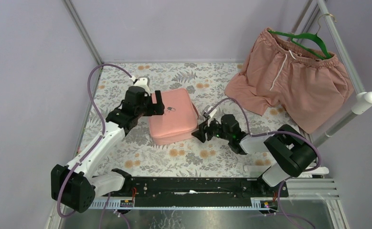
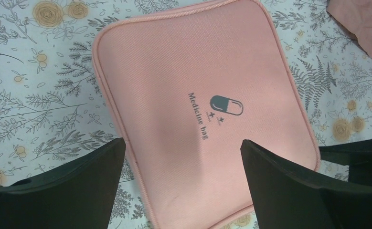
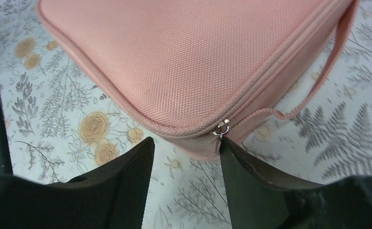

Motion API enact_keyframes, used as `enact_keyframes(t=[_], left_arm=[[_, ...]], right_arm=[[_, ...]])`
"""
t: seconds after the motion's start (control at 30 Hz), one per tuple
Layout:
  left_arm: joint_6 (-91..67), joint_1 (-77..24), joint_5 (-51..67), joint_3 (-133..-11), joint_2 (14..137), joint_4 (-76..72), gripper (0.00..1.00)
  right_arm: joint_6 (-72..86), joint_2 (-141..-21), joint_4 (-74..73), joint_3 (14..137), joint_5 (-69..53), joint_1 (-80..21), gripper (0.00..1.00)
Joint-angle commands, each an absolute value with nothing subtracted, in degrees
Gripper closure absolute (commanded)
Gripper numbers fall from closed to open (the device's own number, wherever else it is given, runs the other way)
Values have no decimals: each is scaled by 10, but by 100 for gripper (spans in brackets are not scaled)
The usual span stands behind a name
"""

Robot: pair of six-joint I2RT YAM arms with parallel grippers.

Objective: Organize the medicine kit
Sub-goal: Adjust the medicine box at the center of the board, then zip the medicine box at the center of the board.

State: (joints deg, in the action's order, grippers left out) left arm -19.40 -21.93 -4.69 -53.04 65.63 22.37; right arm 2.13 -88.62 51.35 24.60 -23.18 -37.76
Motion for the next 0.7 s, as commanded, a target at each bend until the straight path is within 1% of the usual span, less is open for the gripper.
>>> enact_keyframes(t=[0.0,0.13,0.27,0.37,0.5,0.67], left_arm=[[-173,-203,-30,-541,663,215,1],[-168,-197,-27,-543,675,213,1],[-161,-193,-29,-539,689,206,1],[-161,-188,-27,-536,695,202,1],[-160,-181,-21,-529,694,194,1],[-152,-170,-16,-525,697,191,1]], right_arm=[[-12,-908,585,287,-231,-419,40],[-32,-909,645,239,-224,-422,39],[-68,-918,734,179,-224,-422,39],[-81,-935,771,167,-208,-421,39],[-81,-987,855,161,-215,-411,42],[-75,-1014,867,179,-222,-403,44]])
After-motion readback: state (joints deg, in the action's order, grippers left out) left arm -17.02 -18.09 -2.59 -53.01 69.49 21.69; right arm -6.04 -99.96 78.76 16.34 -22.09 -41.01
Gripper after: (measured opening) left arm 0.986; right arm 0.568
